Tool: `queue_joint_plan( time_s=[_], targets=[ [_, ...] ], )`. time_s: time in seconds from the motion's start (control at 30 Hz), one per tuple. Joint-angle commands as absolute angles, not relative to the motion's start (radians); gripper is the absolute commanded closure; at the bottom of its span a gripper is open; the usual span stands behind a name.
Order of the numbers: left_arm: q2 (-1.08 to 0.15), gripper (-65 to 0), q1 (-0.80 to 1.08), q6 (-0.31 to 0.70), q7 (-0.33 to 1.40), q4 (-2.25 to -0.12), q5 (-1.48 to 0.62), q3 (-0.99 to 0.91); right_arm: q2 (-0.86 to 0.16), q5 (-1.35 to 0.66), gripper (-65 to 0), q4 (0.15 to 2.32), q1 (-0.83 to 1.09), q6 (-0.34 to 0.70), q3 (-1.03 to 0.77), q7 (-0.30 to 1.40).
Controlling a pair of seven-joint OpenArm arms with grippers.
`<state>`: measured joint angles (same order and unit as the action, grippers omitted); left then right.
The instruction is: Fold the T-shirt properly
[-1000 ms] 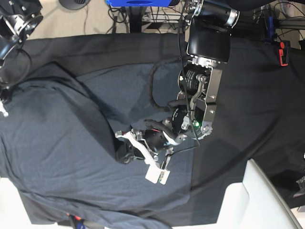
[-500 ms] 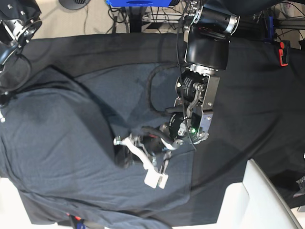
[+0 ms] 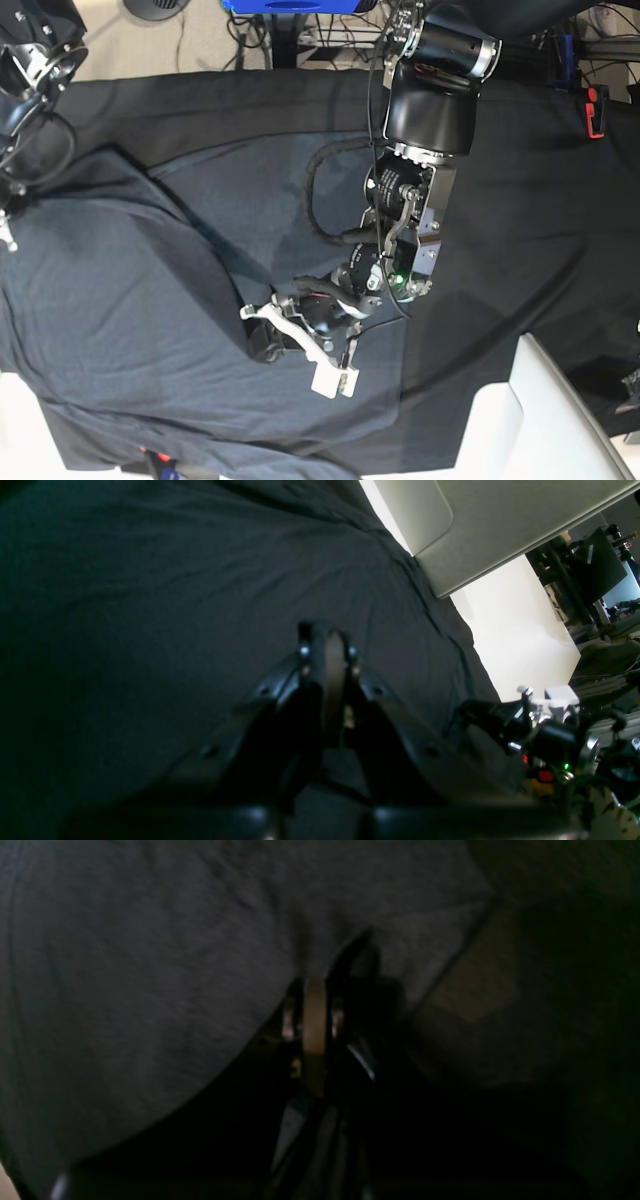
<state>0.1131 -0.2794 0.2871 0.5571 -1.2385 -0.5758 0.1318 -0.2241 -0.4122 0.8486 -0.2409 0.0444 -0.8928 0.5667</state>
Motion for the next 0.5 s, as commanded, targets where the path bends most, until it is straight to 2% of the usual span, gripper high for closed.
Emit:
queue_joint_plan(
  time_s=[0.0, 0.33, 0.47],
  targets=[
    [0.122, 0.0, -0.306, 0.295, 0.529, -1.254, -0.591, 0.133, -0.246, -0.420, 0.0, 0.863, -0.262, 0.050, -0.895, 0.549],
    [0.122, 0.0, -0.346, 0.295, 0.526, -1.182, -0.590, 0.131, -0.246, -0.420, 0.0, 0.862, -0.274, 0.050, -0.897, 0.516],
    [0.122, 0.0, -0.340, 0.294, 0.458, -1.176, -0.590, 0.131, -0.246, -0.420, 0.0, 0.862, -0.275, 0.050, -0.892, 0.516]
  ],
)
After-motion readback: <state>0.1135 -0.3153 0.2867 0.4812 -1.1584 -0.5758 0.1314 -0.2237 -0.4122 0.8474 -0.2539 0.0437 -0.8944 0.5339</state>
